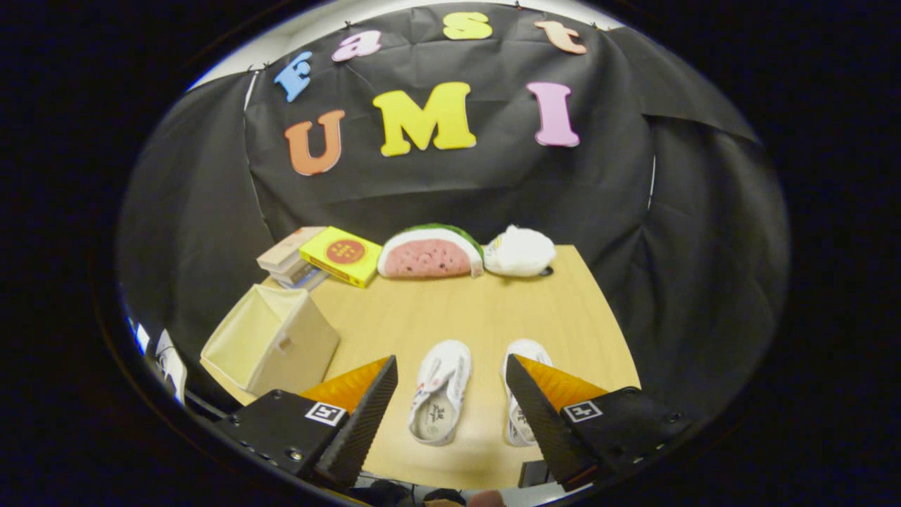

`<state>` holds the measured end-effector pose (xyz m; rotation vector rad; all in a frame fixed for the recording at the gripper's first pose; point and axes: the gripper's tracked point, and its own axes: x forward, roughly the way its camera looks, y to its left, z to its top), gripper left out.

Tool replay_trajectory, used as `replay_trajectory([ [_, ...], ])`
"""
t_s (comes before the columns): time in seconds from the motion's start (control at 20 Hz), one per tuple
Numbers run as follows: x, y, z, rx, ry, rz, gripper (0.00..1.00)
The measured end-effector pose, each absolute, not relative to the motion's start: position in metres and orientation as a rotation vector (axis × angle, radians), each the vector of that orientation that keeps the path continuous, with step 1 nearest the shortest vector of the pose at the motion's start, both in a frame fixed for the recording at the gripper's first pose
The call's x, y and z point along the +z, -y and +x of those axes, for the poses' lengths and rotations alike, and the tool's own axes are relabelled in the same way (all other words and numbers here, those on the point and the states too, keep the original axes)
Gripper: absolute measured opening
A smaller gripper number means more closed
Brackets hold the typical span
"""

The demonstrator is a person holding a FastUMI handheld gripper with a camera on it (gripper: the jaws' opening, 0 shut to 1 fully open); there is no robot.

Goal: Open the storage box then place both shoes into the box .Put the left shoe in first, then the right shoe, with the right side of both shoes facing outward in a uniform manner.

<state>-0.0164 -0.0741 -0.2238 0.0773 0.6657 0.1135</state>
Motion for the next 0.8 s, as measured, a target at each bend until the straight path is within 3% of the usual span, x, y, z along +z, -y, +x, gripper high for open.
replay_trajectory([
  [0.6, -0.37, 0.061, 0.023, 0.219, -0.918, -0.05, 0.96],
  [0.7, -0.381, 0.059, 0.031, 0.226, -0.939, -0.064, 0.94],
  [0.8, -0.39, 0.059, 0.039, 0.22, -0.955, -0.068, 0.82],
])
